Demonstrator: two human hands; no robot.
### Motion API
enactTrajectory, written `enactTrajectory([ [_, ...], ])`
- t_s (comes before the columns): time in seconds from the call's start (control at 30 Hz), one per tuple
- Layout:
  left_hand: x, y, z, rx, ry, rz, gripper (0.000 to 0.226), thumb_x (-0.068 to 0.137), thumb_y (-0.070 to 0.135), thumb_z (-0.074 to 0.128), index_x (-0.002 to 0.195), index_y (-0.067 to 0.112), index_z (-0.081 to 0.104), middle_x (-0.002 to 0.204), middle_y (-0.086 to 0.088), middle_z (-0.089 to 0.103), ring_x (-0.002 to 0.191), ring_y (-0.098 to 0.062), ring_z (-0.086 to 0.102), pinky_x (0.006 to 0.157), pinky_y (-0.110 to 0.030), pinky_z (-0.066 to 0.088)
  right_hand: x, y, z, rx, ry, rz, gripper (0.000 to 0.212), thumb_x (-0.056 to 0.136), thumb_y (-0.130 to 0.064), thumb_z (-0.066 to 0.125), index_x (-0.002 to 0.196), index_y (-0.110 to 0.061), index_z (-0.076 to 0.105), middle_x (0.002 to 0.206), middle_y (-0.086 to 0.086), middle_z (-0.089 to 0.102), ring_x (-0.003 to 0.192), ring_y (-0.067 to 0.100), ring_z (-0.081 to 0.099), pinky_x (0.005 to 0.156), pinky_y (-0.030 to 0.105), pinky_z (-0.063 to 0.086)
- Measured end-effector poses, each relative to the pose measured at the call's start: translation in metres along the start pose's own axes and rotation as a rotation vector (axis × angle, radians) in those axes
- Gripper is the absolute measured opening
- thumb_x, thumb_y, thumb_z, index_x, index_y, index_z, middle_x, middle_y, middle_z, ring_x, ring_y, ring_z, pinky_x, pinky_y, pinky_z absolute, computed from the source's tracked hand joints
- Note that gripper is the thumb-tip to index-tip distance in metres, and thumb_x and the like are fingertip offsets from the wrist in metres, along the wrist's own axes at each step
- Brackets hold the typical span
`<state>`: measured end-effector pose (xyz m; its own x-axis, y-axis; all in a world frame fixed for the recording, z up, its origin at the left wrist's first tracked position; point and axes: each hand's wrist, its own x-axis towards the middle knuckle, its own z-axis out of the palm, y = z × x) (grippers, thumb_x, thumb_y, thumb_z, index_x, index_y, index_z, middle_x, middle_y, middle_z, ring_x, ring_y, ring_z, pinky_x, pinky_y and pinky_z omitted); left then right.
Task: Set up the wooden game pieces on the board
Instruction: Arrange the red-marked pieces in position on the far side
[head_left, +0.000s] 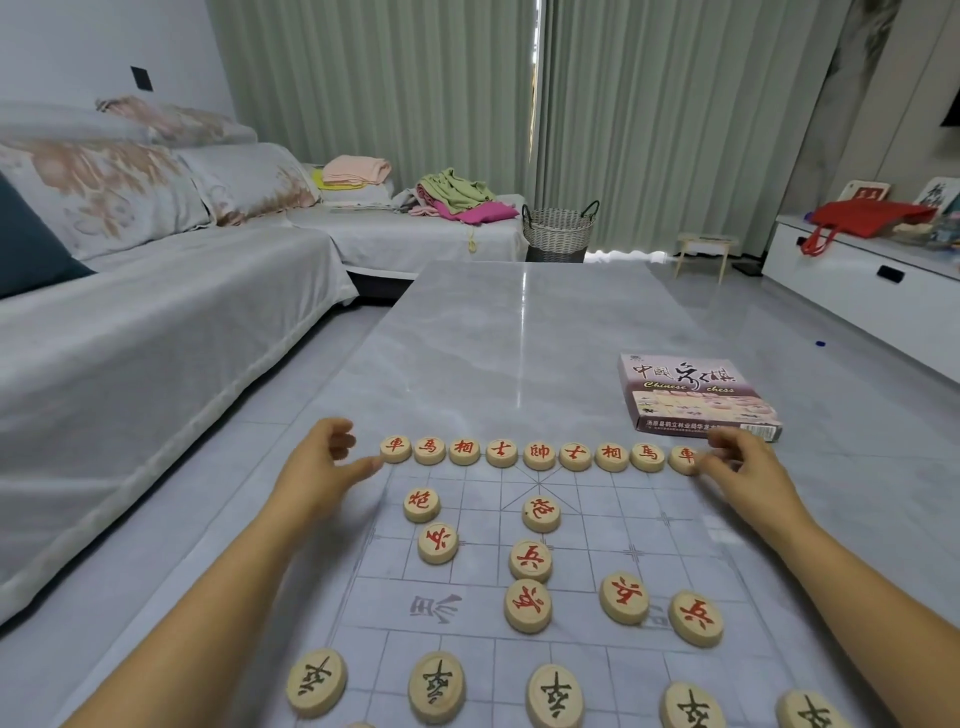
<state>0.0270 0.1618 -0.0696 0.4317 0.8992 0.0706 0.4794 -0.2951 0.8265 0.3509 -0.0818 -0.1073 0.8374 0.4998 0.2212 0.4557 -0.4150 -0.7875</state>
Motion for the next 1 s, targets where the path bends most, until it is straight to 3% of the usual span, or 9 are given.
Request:
enactTrajectory([
  [0.07,-0.024,0.004,-0.007,0.007,-0.067,0.008,0.048,0.079,0.017,0.07,0.123,0.013,0.05,0.115,-0.003,0.056,0.106,-0.019,0.052,0.087,-0.029,0.04,-0.004,-0.005,-0.005,0.082,0.031,0.025,0.038,0.085,-0.01,0.061,0.121,-0.002,0.052,0.126,0.017,0.048,0.103,0.019,0.048,0.088,0.03,0.038],
  [0.17,-0.05,0.002,0.0,0.155,-0.164,0.059,0.04,0.082,0.017,0.067,0.12,0.017,0.054,0.112,0.001,0.056,0.105,-0.015,0.052,0.086,-0.026,0.039,-0.014,-0.025,-0.004,-0.078,0.08,-0.074,0.025,0.084,-0.008,0.06,0.108,-0.006,0.058,0.116,0.017,0.053,0.102,0.026,0.051,0.088,0.036,0.041],
  [0.27,-0.053,0.002,0.011,0.177,-0.206,0.031,0.042,0.086,0.013,0.061,0.127,0.017,0.05,0.124,-0.004,0.055,0.111,-0.017,0.052,0.094,-0.027,0.04,-0.042,-0.067,0.018,-0.232,-0.172,-0.187,0.003,0.087,-0.019,0.056,0.089,-0.02,0.056,0.1,0.007,0.061,0.088,0.022,0.055,0.08,0.037,0.047],
  [0.37,-0.052,-0.001,0.018,0.083,-0.192,-0.02,0.04,0.088,0.008,0.057,0.127,0.015,0.05,0.129,-0.007,0.055,0.118,-0.02,0.051,0.102,-0.031,0.038,-0.074,-0.106,0.05,-0.412,-0.445,-0.195,0.028,0.084,-0.041,0.058,0.102,-0.02,0.051,0.099,0.0,0.057,0.089,0.019,0.056,0.073,0.032,0.044],
  [0.47,-0.052,-0.009,0.022,0.092,-0.152,0.019,0.038,0.087,0.011,0.058,0.125,0.019,0.053,0.128,-0.003,0.056,0.118,-0.018,0.051,0.106,-0.036,0.039,-0.083,-0.125,0.077,-0.531,-0.511,-0.149,0.057,0.079,-0.051,0.06,0.121,-0.017,0.043,0.114,0.004,0.057,0.099,0.023,0.057,0.072,0.032,0.043],
  [0.57,-0.051,-0.011,0.019,-0.067,-0.182,-0.055,0.039,0.088,0.009,0.057,0.126,0.017,0.051,0.122,-0.003,0.058,0.111,-0.016,0.052,0.1,-0.03,0.038,-0.08,-0.133,0.089,-0.584,-0.524,-0.121,0.049,0.078,-0.041,0.062,0.117,-0.015,0.044,0.099,0.004,0.054,0.086,0.022,0.054,0.064,0.031,0.043],
  [0.73,-0.048,-0.014,0.013,-0.139,-0.243,-0.055,0.038,0.087,0.009,0.058,0.123,0.017,0.051,0.119,-0.001,0.058,0.11,-0.017,0.052,0.099,-0.03,0.037,-0.053,-0.108,0.042,-0.265,-0.41,-0.08,0.025,0.077,-0.027,0.064,0.095,-0.019,0.047,0.1,0.002,0.052,0.082,0.017,0.05,0.06,0.024,0.038],
  [0.83,-0.045,-0.016,0.013,-0.178,-0.255,-0.077,0.037,0.086,0.009,0.06,0.121,0.017,0.052,0.119,-0.002,0.058,0.113,-0.019,0.051,0.101,-0.032,0.036,-0.042,-0.072,-0.002,-0.203,-0.384,-0.14,0.026,0.077,-0.024,0.069,0.098,-0.021,0.054,0.105,0.003,0.054,0.082,0.012,0.051,0.062,0.014,0.037],
  [1.0,-0.046,-0.015,0.017,-0.183,-0.254,-0.07,0.031,0.085,0.009,0.061,0.114,0.018,0.055,0.117,-0.003,0.058,0.111,-0.02,0.052,0.097,-0.03,0.037,-0.053,-0.03,-0.018,-0.235,-0.517,-0.137,0.035,0.08,-0.023,0.069,0.112,-0.026,0.055,0.112,-0.003,0.048,0.097,0.009,0.049,0.077,0.012,0.039],
])
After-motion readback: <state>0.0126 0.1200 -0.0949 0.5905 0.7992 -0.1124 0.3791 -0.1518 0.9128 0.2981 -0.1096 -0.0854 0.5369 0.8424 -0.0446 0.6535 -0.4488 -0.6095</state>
